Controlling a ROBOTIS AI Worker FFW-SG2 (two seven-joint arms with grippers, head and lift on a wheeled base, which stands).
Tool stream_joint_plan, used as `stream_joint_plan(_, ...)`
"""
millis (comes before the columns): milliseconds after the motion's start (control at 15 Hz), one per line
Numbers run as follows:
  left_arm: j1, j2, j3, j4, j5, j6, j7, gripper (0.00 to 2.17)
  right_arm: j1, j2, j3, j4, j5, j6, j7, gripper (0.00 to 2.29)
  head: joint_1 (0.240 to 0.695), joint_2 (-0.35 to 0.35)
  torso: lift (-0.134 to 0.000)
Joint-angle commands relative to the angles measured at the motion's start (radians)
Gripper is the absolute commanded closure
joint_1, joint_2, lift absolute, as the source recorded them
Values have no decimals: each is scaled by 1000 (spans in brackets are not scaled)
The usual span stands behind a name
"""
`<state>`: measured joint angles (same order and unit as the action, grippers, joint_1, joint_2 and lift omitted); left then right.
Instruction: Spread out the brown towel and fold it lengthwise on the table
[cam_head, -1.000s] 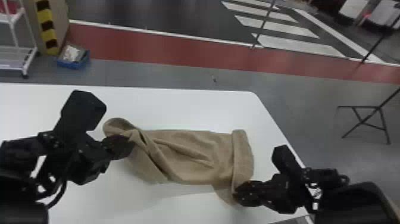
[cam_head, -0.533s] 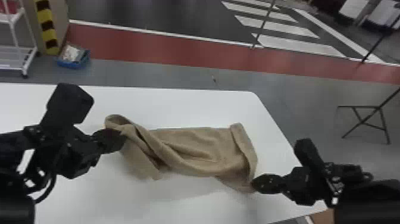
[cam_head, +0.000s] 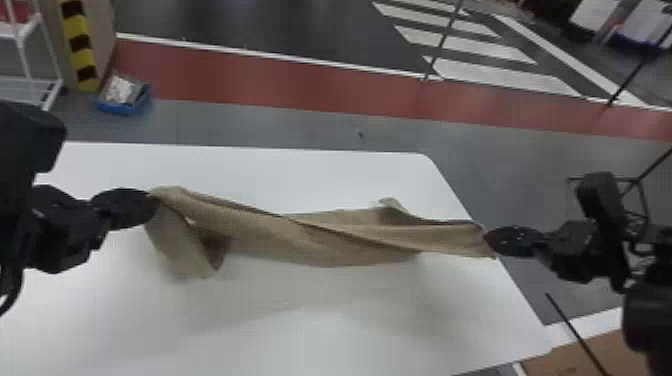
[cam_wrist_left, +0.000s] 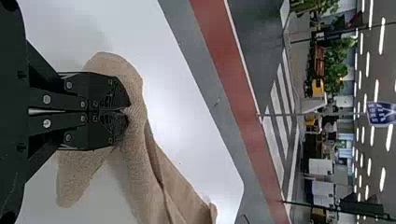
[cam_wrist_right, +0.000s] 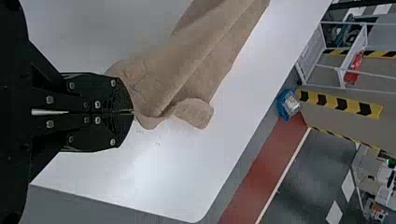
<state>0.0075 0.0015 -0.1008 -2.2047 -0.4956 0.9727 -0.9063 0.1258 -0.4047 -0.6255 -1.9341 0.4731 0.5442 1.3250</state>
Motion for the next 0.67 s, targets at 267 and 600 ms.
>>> stream_joint_plan(267, -23, -4, 46, 74, -11, 14, 84, -2, 0, -3, 44, 78, 42, -33, -61, 1787, 695, -350, -124)
stream_joint_plan(600, -1, 35, 81, 91, 11, 14, 165, 36, -26, 15, 58, 76, 12, -2, -81, 1784, 695, -350, -124)
